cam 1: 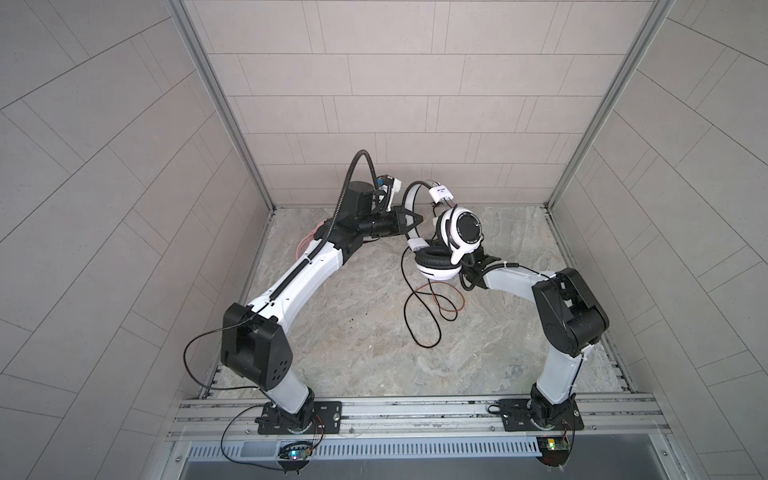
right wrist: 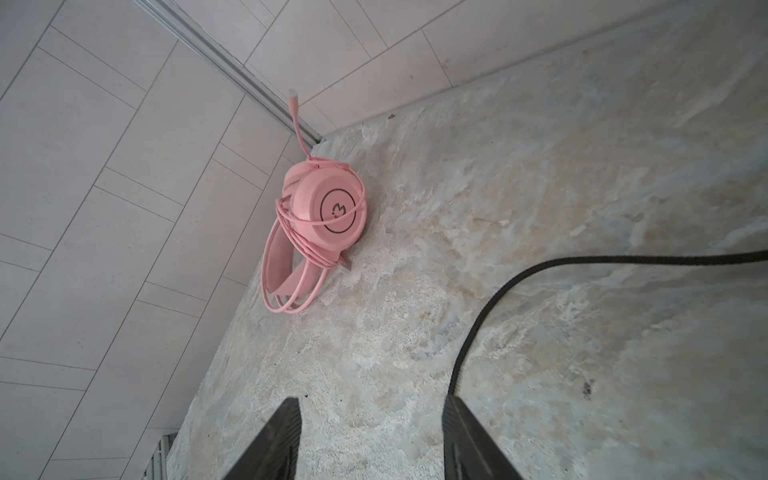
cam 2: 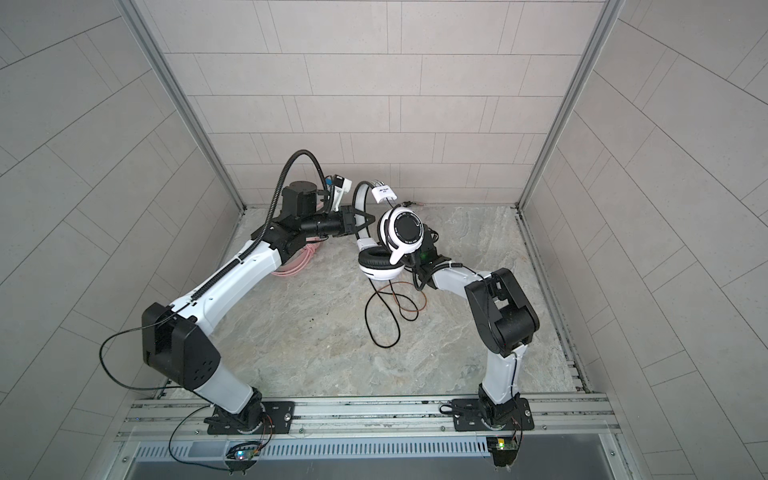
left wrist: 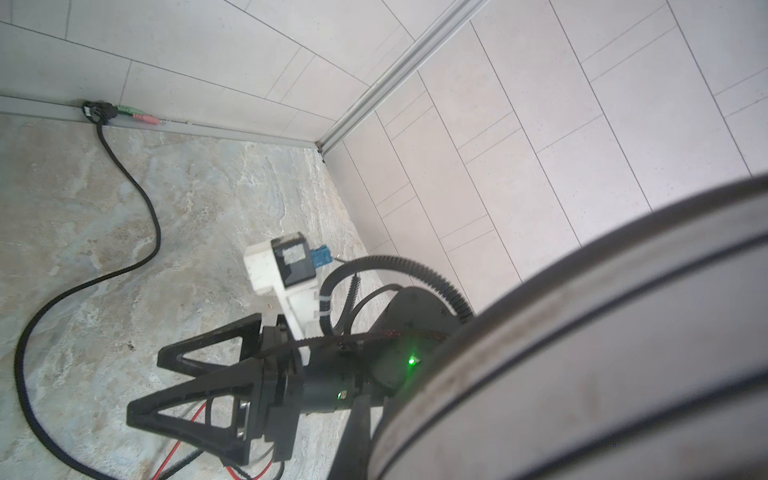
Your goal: Wrap the headphones
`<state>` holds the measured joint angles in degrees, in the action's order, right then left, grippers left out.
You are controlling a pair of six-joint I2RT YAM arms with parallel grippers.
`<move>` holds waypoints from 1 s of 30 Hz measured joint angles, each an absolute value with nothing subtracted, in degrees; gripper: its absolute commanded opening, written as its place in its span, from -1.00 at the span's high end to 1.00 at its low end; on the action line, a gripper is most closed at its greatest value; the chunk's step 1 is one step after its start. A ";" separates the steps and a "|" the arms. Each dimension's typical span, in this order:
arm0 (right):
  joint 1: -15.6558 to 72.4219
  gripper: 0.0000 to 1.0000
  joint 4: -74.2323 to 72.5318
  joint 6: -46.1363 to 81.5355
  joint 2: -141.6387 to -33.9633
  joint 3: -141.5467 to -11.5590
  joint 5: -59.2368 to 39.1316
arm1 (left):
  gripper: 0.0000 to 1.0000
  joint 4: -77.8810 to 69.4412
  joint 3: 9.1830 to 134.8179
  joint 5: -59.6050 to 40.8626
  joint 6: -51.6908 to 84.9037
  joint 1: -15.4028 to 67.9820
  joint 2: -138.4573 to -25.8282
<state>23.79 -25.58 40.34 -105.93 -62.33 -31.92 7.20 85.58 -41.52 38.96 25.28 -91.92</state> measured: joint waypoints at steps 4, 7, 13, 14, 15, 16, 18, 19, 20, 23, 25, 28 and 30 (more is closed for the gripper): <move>25.52 -0.11 -28.84 41.21 -108.25 -60.66 -31.81 | 1.00 6.79 85.49 -37.52 40.88 25.15 -91.07; 26.46 0.01 -31.83 42.11 -109.58 -59.05 -31.66 | 1.00 6.70 85.47 -34.20 42.11 25.04 -90.37; 27.68 0.59 -35.20 44.03 -110.32 -54.92 -30.24 | 1.00 6.24 84.82 -26.37 45.56 24.47 -89.52; 27.77 0.65 -35.77 44.51 -110.32 -54.41 -30.04 | 1.00 6.11 84.71 -25.06 46.26 24.43 -89.52; 27.90 0.72 -36.36 44.95 -110.32 -53.69 -29.65 | 1.00 5.85 84.49 -23.77 47.00 24.40 -89.52; 28.05 0.88 -36.95 45.30 -110.32 -53.04 -29.39 | 1.00 5.48 84.18 -22.39 47.94 24.38 -89.52; 28.38 1.00 -37.80 46.35 -110.32 -52.07 -28.95 | 1.00 4.34 83.37 -20.18 49.50 24.38 -89.52; 28.67 1.00 -37.93 46.44 -110.32 -51.75 -28.77 | 1.00 3.55 82.76 -19.07 50.26 24.38 -89.49; 28.95 1.00 -37.87 46.59 -110.30 -51.66 -28.67 | 1.00 2.57 81.91 -17.78 50.92 24.38 -89.36; 30.41 1.00 -36.10 46.52 -109.89 -51.62 -27.75 | 1.00 -0.30 78.30 -13.69 53.25 24.38 -88.31; 31.68 1.00 -33.41 45.93 -108.79 -51.62 -26.70 | 1.00 -1.52 75.96 -10.70 54.50 24.38 -87.31; 33.93 1.00 -28.21 44.18 -105.36 -51.59 -25.02 | 1.00 -2.70 73.14 -5.91 55.72 24.38 -85.52; 35.57 1.00 -24.84 42.81 -102.52 -51.59 -23.83 | 1.00 -3.22 72.25 -3.11 56.18 24.38 -84.42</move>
<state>35.57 -24.84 42.81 -102.52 -51.59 -23.83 -3.22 72.25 -3.11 56.18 24.38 -84.42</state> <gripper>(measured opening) 0.048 0.076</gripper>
